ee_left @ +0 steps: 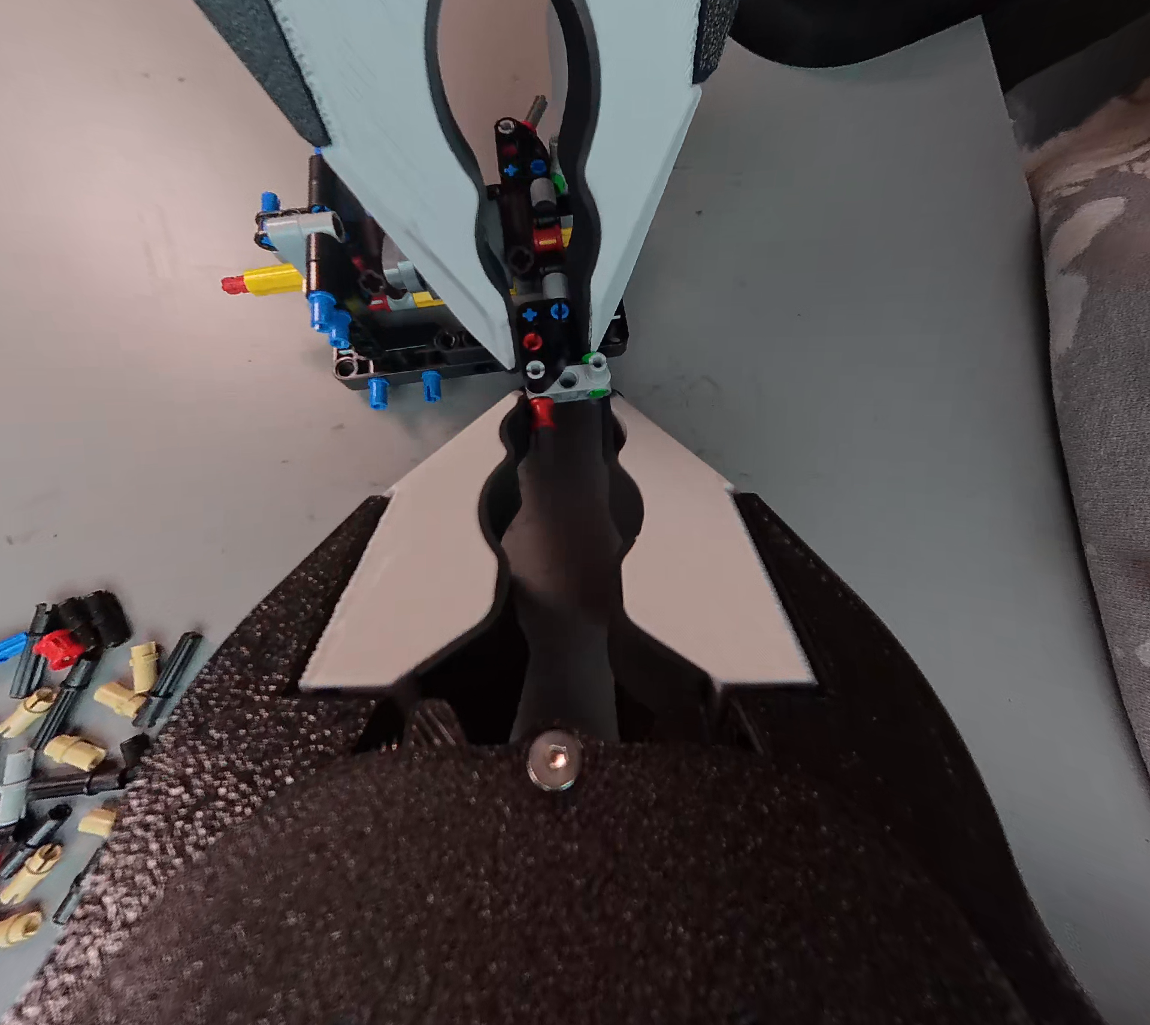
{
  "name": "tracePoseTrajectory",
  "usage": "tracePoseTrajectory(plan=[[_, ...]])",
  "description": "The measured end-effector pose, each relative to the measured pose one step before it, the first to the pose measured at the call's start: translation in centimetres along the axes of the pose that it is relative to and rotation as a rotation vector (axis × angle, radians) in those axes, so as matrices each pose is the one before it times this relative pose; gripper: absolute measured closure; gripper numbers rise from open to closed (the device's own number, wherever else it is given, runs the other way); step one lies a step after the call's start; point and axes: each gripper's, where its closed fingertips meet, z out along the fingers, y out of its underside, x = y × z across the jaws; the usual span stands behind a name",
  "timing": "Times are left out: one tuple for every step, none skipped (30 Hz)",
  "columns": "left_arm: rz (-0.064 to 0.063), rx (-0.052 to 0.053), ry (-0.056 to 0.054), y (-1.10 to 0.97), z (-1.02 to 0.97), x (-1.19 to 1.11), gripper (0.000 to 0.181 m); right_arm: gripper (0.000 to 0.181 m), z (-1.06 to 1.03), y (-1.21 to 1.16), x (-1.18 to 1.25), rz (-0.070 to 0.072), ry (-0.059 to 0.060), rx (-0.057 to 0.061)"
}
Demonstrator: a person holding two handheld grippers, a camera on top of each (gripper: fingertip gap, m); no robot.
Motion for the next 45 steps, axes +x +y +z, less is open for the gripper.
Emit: tracePoseTrajectory(plan=[[-0.0015, -0.0001, 0.0015, -0.003, 0.002, 0.000, 0.159, 0.165, -0.010, -0.003, -0.005, 0.0005, -0.0011, -0.0003], [-0.0028, 0.0001, 0.0028, -0.003, -0.001, 0.014, 0.159, 0.166, -0.010, -0.024, 0.002, 0.0022, -0.0028, 0.0007], [-0.0033, 0.0002, 0.0032, 0.002, -0.008, -0.004, 0.159, 0.166, -0.019, -0.032, 0.005, 0.0039, -0.0044, 0.0020], [-0.0039, 0.0002, 0.0024, 0.006, 0.002, 0.002, 0.159, 0.166, -0.015, -0.024, 0.002, 0.0044, -0.0055, 0.0034], [-0.0038, 0.0002, 0.0014, -0.005, 0.000, 0.001, 0.159, 0.166, -0.005, -0.025, -0.002, 0.0054, -0.0058, 0.0042], [-0.0031, 0.0002, 0.0008, -0.002, -0.003, -0.003, 0.159, 0.166, -0.025, -0.011, 0.002, 0.0050, -0.0043, 0.0033], [-0.0021, 0.0003, 0.0005, -0.002, -0.002, 0.008, 0.159, 0.166, -0.024, -0.027, -0.002, 0.0016, -0.0025, 0.0022], [-0.0007, 0.0003, 0.0001, -0.009, -0.009, -0.005, 0.159, 0.166, -0.022, -0.030, 0.009, 0.0001, -0.0010, 0.0030], [-0.0006, 0.0001, 0.0004, 0.001, -0.003, -0.003, 0.159, 0.166, -0.020, -0.020, 0.013, 0.0008, -0.0005, 0.0043], [-0.0019, 0.0003, 0.0015, 0.002, -0.009, -0.006, 0.159, 0.166, -0.015, -0.019, 0.020, 0.0042, 0.0003, 0.0071], [-0.0031, 0.0008, 0.0027, -0.007, -0.003, 0.010, 0.159, 0.166, -0.021, 0.003, 0.011, 0.0084, 0.0000, 0.0078], [-0.0033, 0.0008, 0.0027, -0.015, 0.002, -0.006, 0.159, 0.166, -0.041, 0.020, 0.010, 0.0048, 0.0026, 0.0070], [-0.0020, 0.0004, 0.0017, -0.016, -0.006, -0.006, 0.159, 0.166, -0.033, 0.010, -0.007, 0.0008, 0.0054, 0.0075], [-0.0002, 0.0000, 0.0000, 0.002, 0.013, 0.005, 0.159, 0.166, -0.019, 0.012, -0.018, 0.0006, 0.0063, 0.0058], [0.0007, -0.0004, -0.0019, -0.003, 0.008, -0.013, 0.159, 0.166, -0.012, 0.027, -0.013, -0.0049, 0.0090, 0.0040], [0.0010, -0.0004, -0.0023, -0.001, 0.009, 0.000, 0.159, 0.166, -0.005, 0.021, -0.015, -0.0081, 0.0117, 0.0023], [-0.0002, -0.0001, -0.0017, -0.005, -0.006, 0.001, 0.159, 0.166, 0.011, 0.061, 0.013, -0.0141, 0.0168, -0.0028], [-0.0019, 0.0003, -0.0008, 0.001, -0.004, -0.003, 0.159, 0.166, 0.017, 0.067, 0.015, -0.0184, 0.0203, -0.0070], [0.0019, 0.0004, 0.0004, -0.007, -0.005, 0.046, 0.159, 0.165, 0.007, 0.146, -0.014, -0.0111, 0.0177, -0.0134], [0.0068, -0.0004, -0.0018, 0.003, -0.001, 0.052, 0.159, 0.165, -0.077, -0.028, -0.016, -0.0039, 0.0115, -0.0029], [0.0073, -0.0008, -0.0045, 0.004, 0.000, 0.025, 0.159, 0.165, -0.221, -0.108, 0.031, 0.0040, 0.0099, 0.0038], [0.0060, -0.0006, -0.0034, 0.005, -0.006, 0.022, 0.159, 0.159, -0.449, -0.301, -0.005, 0.0110, 0.0029, 0.0200], [0.0035, -0.0005, -0.0030, 0.000, 0.009, -0.004, 0.159, 0.152, -0.604, -0.233, 0.065, 0.0167, 0.0021, 0.0164], [0.0020, -0.0002, -0.0017, 0.004, 0.000, 0.007, 0.159, 0.151, -0.710, -0.134, 0.155, 0.0113, 0.0077, 0.0123], [0.0005, 0.0001, -0.0003, -0.005, -0.009, 0.002, 0.159, 0.151, -0.711, -0.059, 0.209, 0.0052, 0.0130, 0.0103], [-0.0009, 0.0003, 0.0009, -0.005, 0.001, -0.003, 0.159, 0.151, -0.583, -0.004, 0.251, 0.0074, 0.0159, 0.0073], [-0.0012, 0.0003, 0.0012, -0.004, 0.001, 0.003, 0.159, 0.151, -0.392, 0.084, 0.127, 0.0098, 0.0084, 0.0015], [-0.0012, 0.0003, 0.0012, -0.005, 0.001, 0.003, 0.159, 0.152, -0.186, 0.098, 0.030, 0.0094, 0.0035, 0.0002], [-0.0013, 0.0003, 0.0010, -0.012, -0.006, 0.002, 0.159, 0.153, 0.052, 0.069, -0.023, 0.0093, 0.0023, -0.0008], [-0.0020, 0.0005, 0.0007, -0.011, 0.005, -0.007, 0.159, 0.153, 0.249, 0.150, -0.133, 0.0112, -0.0031, -0.0097], [-0.0047, 0.0007, 0.0001, -0.025, 0.003, -0.005, 0.159, 0.153, 0.376, 0.226, -0.089, 0.0132, 0.0005, -0.0203], [-0.0074, 0.0007, -0.0014, -0.031, 0.010, -0.002, 0.159, 0.153, 0.424, 0.178, 0.003, 0.0142, 0.0098, -0.0198], [-0.0100, 0.0001, -0.0034, -0.040, 0.008, -0.016, 0.159, 0.153, 0.413, 0.080, -0.089, 0.0235, 0.0059, -0.0152], [-0.0160, -0.0011, -0.0055, -0.040, 0.015, -0.025, 0.159, 0.153, 0.386, -0.028, -0.308, 0.0344, -0.0063, -0.0077], [-0.0237, -0.0006, -0.0074, -0.069, 0.025, -0.008, 0.159, 0.153, 0.301, -0.120, -0.395, 0.0318, -0.0084, 0.0008], [-0.0264, 0.0022, -0.0087, -0.084, 0.050, 0.018, 0.159, 0.153, 0.245, -0.040, -0.180, 0.0287, 0.0039, -0.0009], [-0.0201, 0.0040, -0.0106, -0.098, 0.080, 0.056, 0.158, 0.155, 0.210, 0.248, 0.108, 0.0186, 0.0179, -0.0179], [-0.0105, 0.0023, -0.0121, -0.058, 0.067, 0.057, 0.158, 0.156, 0.172, 0.384, 0.337, -0.0045, 0.0296, -0.0259], [-0.0064, 0.0000, -0.0078, -0.045, 0.062, 0.130, 0.158, 0.157, 0.150, 0.469, 0.317, -0.0296, 0.0280, -0.0283], [-0.0067, 0.0006, 0.0053, -0.069, 0.062, 0.286, 0.157, 0.157, 0.138, 0.462, -0.089, -0.0397, 0.0024, -0.0274], [-0.0035, 0.0017, 0.0216, -0.092, 0.093, 0.507, 0.155, 0.158, 0.045, 0.303, -0.373, -0.0447, -0.0137, -0.0193], [0.0086, -0.0008, 0.0317, -0.055, 0.080, 0.648, 0.150, 0.166, -0.066, 0.218, -0.644, -0.0569, -0.0288, -0.0122], [0.0231, -0.0094, 0.0422, 0.097, -0.044, 0.789, 0.146, 0.166, -0.052, 0.236, -0.549, -0.0762, -0.0227, -0.0073], [0.0204, -0.0111, 0.0478, 0.170, -0.236, 0.763, 0.146, 0.166, -0.081, 0.225, -0.480, -0.0883, -0.0182, 0.0057], [0.0004, 0.0089, 0.0202, -0.093, -0.464, 0.200, 0.147, 0.166, -0.099, 0.228, -0.264, -0.0646, -0.0125, 0.0089]])
